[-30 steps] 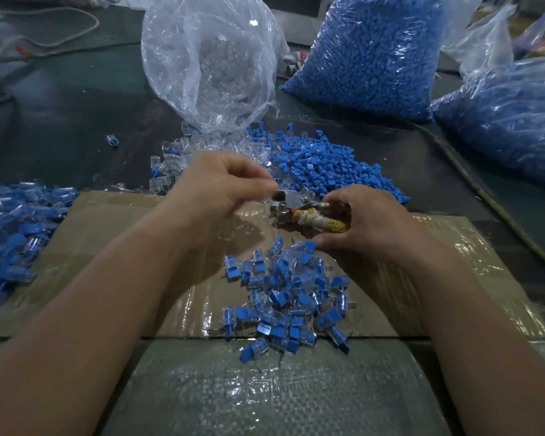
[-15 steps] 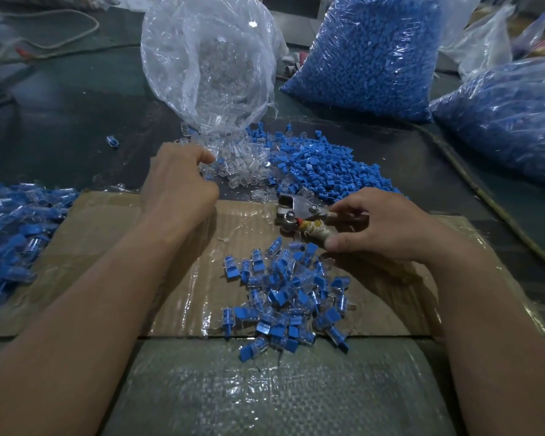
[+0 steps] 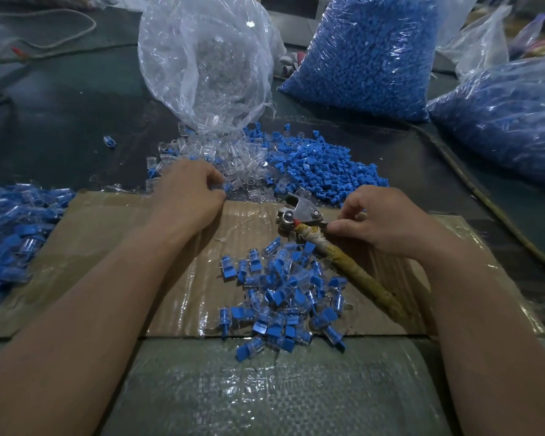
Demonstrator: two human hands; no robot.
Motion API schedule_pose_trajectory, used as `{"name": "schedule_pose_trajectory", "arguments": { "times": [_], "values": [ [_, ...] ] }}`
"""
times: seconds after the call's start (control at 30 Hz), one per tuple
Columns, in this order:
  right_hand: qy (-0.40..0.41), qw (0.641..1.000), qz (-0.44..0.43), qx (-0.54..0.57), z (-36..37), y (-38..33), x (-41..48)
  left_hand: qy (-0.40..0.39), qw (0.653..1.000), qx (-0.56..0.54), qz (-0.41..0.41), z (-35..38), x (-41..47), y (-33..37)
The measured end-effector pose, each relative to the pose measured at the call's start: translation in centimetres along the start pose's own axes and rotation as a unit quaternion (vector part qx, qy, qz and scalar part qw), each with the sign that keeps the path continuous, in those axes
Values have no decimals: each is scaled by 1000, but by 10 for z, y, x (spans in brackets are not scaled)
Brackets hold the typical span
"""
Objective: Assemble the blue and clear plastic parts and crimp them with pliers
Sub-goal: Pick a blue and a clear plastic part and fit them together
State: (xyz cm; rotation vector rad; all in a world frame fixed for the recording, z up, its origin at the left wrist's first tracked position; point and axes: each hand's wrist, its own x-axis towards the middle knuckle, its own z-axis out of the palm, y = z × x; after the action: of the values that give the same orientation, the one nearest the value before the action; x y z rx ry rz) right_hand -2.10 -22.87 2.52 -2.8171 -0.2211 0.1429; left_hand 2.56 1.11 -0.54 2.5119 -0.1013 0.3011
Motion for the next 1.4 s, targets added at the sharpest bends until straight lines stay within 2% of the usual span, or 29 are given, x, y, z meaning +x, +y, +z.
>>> {"name": "schedule_pose_trajectory", "arguments": {
  "times": [0.17, 0.3, 0.33, 0.4, 0.47, 0.53, 0.6, 0.8, 0.9, 1.03, 1.4],
  "values": [
    [1, 1000, 24, -2, -4, 5, -2, 13, 1000, -14, 6, 1, 1, -2],
    [9, 999, 41, -8, -7, 9, -4, 21, 992, -121, -6, 1, -1, 4],
    [17, 999, 47, 2, -7, 10, -5, -2, 981, -192, -29, 0, -3, 7],
    [58, 996, 59, 25, -6, 11, -3, -59, 934, -342, -87, -2, -9, 13],
    [126, 989, 62, 43, -4, 12, 0, -95, 904, -404, -106, -5, -12, 15],
    [181, 980, 57, 57, -1, 12, 4, -120, 892, -423, -101, -7, -13, 18],
    [196, 978, 48, 49, 3, 12, 8, -142, 885, -431, -100, -9, -14, 23],
    [161, 986, 35, 8, 16, 11, 24, -202, 848, -481, -94, -10, -19, 32],
    [131, 990, 52, 0, 18, 10, 28, -210, 830, -507, -95, -9, -18, 32],
    [131, 988, 71, 27, 17, 10, 28, -211, 813, -534, -98, -10, -18, 33],
    [155, 986, 51, 33, 19, 8, 27, -213, 814, -532, -95, -10, -19, 34]
  ]
}}
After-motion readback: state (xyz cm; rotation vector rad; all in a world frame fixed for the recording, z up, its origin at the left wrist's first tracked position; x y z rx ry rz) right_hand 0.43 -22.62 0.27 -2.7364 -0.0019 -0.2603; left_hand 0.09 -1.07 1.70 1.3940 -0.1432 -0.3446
